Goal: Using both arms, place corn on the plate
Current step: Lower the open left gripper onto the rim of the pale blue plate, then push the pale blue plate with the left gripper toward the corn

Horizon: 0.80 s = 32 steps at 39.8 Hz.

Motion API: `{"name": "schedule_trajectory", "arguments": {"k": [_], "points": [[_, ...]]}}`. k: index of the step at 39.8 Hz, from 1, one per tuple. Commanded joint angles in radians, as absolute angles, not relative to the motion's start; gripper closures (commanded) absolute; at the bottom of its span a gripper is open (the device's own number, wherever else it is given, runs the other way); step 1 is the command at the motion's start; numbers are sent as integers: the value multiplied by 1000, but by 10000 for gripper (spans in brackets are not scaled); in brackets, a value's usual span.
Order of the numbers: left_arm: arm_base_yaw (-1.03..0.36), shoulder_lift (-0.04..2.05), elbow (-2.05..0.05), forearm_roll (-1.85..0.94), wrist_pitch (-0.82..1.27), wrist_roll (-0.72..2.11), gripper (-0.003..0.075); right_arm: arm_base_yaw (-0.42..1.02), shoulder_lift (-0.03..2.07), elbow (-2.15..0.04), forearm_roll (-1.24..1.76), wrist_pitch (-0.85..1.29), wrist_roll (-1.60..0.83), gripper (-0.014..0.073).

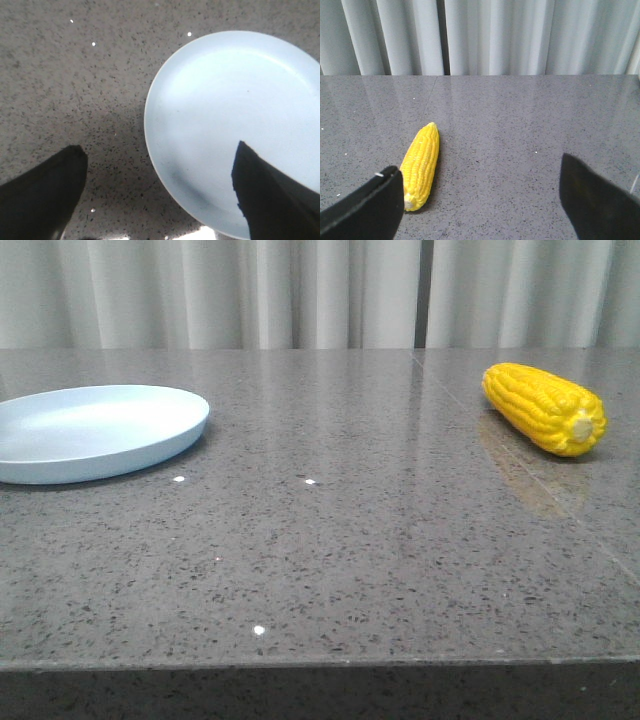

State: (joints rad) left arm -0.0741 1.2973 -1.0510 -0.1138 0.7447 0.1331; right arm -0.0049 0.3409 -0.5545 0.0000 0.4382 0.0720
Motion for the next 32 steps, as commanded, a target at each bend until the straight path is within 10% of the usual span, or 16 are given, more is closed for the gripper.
{"name": "schedule_trajectory", "arguments": {"k": [1, 21, 32], "points": [[-82, 1367, -1138, -136, 747, 123, 155, -10, 357, -589, -14, 355, 68, -56], [-114, 1583, -1198, -140, 727, 123, 169, -10, 357, -589, -14, 355, 68, -56], [-116, 1590, -1198, -152, 735, 123, 647, -10, 357, -589, -14, 355, 68, -56]]}}
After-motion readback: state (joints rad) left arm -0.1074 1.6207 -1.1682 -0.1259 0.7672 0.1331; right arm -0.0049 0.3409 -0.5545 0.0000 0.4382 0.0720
